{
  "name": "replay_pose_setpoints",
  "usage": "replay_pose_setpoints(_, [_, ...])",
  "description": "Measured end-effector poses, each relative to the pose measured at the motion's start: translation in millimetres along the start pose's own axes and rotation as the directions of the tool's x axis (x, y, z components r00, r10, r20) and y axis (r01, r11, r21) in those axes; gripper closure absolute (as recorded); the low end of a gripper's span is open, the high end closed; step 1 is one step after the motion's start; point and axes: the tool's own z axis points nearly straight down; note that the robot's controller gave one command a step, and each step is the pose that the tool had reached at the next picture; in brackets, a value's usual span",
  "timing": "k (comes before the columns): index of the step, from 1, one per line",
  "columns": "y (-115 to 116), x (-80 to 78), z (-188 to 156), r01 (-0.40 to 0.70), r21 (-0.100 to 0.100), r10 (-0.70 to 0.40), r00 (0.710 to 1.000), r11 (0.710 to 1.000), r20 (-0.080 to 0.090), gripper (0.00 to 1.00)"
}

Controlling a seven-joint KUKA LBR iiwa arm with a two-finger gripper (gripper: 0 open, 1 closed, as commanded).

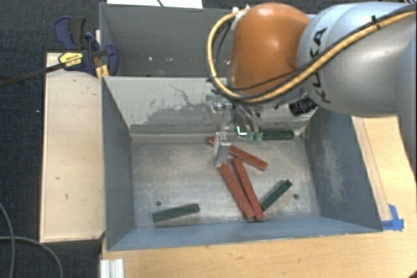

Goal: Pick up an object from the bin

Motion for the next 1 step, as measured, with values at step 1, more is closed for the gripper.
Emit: replay_pose_setpoints(1, [39.9, 0.0, -100.0, -0.026, -0.005, 0.026, 1.0, 1.0, 0.017, 0.0])
